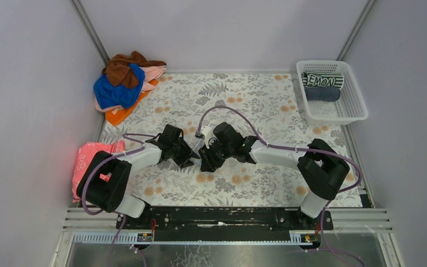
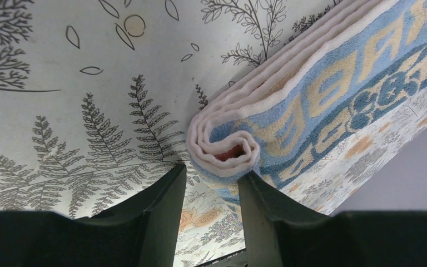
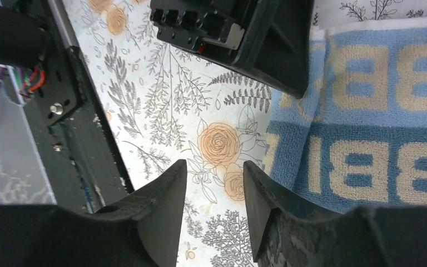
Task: Roll the towels
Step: Roll the towel at the center of the board.
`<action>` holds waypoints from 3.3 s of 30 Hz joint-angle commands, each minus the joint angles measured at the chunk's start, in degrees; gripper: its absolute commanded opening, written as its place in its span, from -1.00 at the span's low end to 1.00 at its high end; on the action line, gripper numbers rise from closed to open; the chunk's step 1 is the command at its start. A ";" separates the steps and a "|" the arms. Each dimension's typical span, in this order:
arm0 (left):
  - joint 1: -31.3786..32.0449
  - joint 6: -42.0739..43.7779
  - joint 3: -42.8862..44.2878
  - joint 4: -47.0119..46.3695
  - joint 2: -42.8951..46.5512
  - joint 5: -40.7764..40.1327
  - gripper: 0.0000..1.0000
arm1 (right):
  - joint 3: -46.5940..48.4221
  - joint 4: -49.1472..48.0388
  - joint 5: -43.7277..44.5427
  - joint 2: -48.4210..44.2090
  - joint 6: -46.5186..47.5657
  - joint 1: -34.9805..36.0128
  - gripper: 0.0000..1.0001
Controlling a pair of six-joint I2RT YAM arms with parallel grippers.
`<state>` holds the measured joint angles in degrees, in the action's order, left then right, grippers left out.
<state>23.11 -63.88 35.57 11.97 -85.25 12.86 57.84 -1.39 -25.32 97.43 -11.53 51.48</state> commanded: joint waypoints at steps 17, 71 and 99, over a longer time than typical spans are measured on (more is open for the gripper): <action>-0.44 2.35 -3.71 7.14 -5.45 -7.64 -0.20 | 4.51 7.80 16.44 5.71 16.77 4.98 -0.02; -3.19 6.34 -1.09 22.99 18.79 -8.16 0.65 | 4.05 -9.32 -27.44 17.54 -15.62 -7.35 -1.00; -3.26 3.28 -0.42 9.93 -0.39 -8.47 0.11 | 6.86 1.49 -22.12 16.48 -12.26 -11.02 -0.62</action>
<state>20.18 -60.14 38.02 23.62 -81.62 9.26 62.83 -8.97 -55.18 119.77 -32.27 39.97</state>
